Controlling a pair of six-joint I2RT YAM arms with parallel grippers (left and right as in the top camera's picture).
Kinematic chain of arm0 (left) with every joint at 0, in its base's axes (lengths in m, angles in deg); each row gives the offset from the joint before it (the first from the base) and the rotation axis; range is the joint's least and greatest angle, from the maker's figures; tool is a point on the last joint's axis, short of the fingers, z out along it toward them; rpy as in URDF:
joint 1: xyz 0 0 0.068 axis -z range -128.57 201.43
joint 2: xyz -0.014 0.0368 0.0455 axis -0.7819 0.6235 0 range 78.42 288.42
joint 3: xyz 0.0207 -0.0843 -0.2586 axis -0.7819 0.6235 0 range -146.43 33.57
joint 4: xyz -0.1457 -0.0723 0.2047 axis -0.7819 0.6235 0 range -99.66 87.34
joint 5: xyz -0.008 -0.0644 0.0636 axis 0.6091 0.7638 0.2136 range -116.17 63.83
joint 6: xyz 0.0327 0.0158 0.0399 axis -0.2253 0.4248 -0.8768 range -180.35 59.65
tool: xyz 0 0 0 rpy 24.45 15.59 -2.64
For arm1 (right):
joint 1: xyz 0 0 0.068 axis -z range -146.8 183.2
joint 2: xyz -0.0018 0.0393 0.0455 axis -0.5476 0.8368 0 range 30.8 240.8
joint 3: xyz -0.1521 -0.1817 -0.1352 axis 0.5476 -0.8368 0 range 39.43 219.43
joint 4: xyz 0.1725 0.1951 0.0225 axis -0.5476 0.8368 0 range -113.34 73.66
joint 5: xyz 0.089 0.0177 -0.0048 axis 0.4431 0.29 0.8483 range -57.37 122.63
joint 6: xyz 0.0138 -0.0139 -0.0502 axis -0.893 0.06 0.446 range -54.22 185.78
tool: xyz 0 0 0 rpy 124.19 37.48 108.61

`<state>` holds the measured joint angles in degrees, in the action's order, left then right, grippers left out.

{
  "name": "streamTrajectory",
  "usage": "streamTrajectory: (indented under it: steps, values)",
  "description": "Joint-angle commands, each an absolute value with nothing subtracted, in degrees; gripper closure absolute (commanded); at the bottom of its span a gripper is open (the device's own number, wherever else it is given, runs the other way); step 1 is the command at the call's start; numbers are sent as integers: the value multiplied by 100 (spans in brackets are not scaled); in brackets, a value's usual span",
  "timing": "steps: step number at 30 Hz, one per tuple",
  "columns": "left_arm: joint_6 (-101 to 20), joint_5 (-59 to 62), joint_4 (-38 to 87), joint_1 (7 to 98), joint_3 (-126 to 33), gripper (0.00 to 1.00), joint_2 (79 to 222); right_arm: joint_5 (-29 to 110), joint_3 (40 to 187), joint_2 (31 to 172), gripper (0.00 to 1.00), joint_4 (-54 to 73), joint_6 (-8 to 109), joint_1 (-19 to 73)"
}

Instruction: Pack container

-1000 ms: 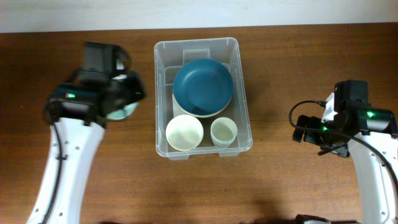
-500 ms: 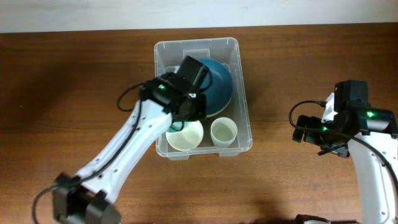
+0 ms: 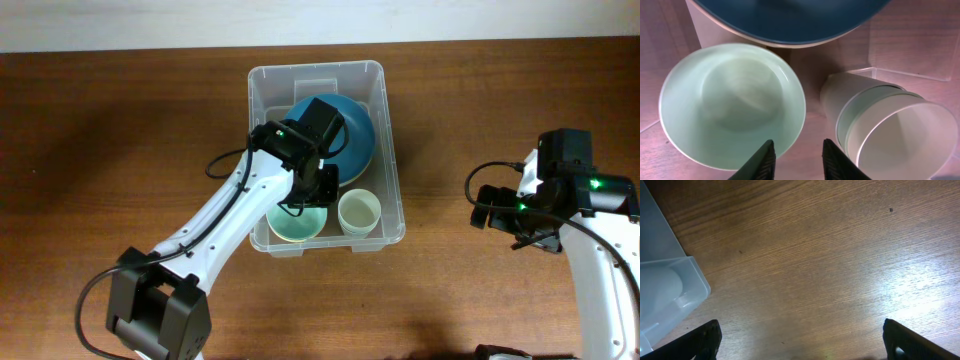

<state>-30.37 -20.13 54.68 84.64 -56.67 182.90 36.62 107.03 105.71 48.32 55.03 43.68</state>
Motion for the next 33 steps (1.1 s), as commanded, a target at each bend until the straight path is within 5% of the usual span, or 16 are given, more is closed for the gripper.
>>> streamTrajectory:
  steps: [1, 13, 29, 30, 31, 33]
  values:
    - [-3041, -1949, 5505, 8471, -5734, 65, 18299, 3671, 10687, 10587, 1, 4816, 5455, 4399]
    - [-3682, -3658, 5503, 8104, -6075, 61, 17333, 3673, 10689, 10587, 1, 4539, 5455, 4289]
    - [-4832, -2887, 4443, 4939, -6053, 51, 17042, 2945, 10790, 10724, 1, 1096, 5532, 2757]
    - [-4832, -2893, 4434, 4851, -6053, 19, 17123, 2921, 10790, 10796, 1, 867, 5608, 2753]
    - [-4832, -2893, 4434, 4790, -6053, 0, 17193, 2919, 10790, 10844, 1, 736, 5619, 2755]
    - [-4829, -2893, 4436, 4698, -6053, 0, 17324, 2910, 10790, 10952, 1, 537, 5628, 2762]
